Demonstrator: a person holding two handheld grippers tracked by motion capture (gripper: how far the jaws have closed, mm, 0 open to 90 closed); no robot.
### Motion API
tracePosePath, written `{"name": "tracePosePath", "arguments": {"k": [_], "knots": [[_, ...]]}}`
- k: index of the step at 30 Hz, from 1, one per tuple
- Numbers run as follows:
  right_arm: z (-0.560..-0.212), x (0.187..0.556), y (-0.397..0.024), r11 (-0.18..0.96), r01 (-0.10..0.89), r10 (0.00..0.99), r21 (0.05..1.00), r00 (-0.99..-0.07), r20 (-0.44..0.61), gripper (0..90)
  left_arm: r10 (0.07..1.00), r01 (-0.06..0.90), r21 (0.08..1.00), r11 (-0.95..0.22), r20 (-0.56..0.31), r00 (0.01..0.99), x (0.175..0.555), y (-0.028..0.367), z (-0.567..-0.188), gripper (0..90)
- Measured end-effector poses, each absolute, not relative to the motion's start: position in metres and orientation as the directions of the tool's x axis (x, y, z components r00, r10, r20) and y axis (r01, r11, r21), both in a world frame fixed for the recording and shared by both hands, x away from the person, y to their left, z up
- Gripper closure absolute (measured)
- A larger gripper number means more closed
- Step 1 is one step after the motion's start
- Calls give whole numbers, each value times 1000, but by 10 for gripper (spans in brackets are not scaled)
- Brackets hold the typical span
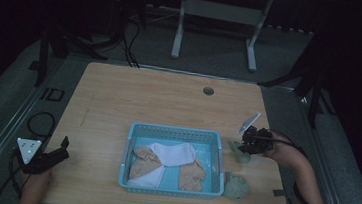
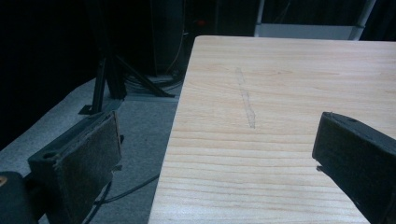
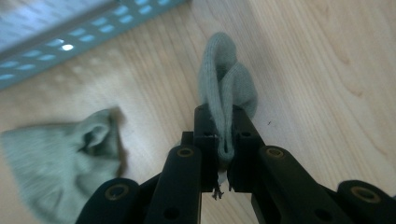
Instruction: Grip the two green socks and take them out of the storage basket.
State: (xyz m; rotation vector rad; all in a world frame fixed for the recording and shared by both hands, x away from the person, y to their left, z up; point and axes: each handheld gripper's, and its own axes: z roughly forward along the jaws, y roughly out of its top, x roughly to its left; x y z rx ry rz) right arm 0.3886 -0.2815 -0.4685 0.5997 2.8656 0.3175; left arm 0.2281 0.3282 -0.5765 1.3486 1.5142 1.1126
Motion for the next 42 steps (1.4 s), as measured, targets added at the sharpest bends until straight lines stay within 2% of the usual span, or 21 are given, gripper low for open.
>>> {"name": "tracePosePath", "arguments": {"k": [3, 11, 17, 24, 29, 41, 42], "knots": [[-480, 389, -281, 886, 388, 432, 254, -890, -148, 842, 994, 284, 958, 42, -11, -107, 228, 328, -576, 13], [-503, 383, -278, 876, 394, 428, 277, -901, -71, 831, 994, 285, 958, 41, -11, -106, 228, 328, -577, 13], [-511, 376, -273, 880, 391, 415, 270, -909, -37, 729, 994, 284, 958, 40, -10, -107, 228, 328, -576, 14], [-488, 367, -279, 870, 383, 416, 310, -908, -46, 581, 994, 285, 958, 41, -11, -107, 228, 328, -576, 13], [-471, 365, -286, 854, 388, 434, 346, -898, -65, 557, 994, 285, 958, 40, -10, -107, 228, 328, -576, 14], [-466, 369, -296, 828, 417, 478, 376, -875, -81, 488, 994, 288, 957, 40, -10, -107, 229, 328, -576, 13], [-465, 369, -296, 827, 417, 478, 376, -875, -80, 461, 994, 288, 957, 41, -10, -108, 229, 328, -576, 13]]}}
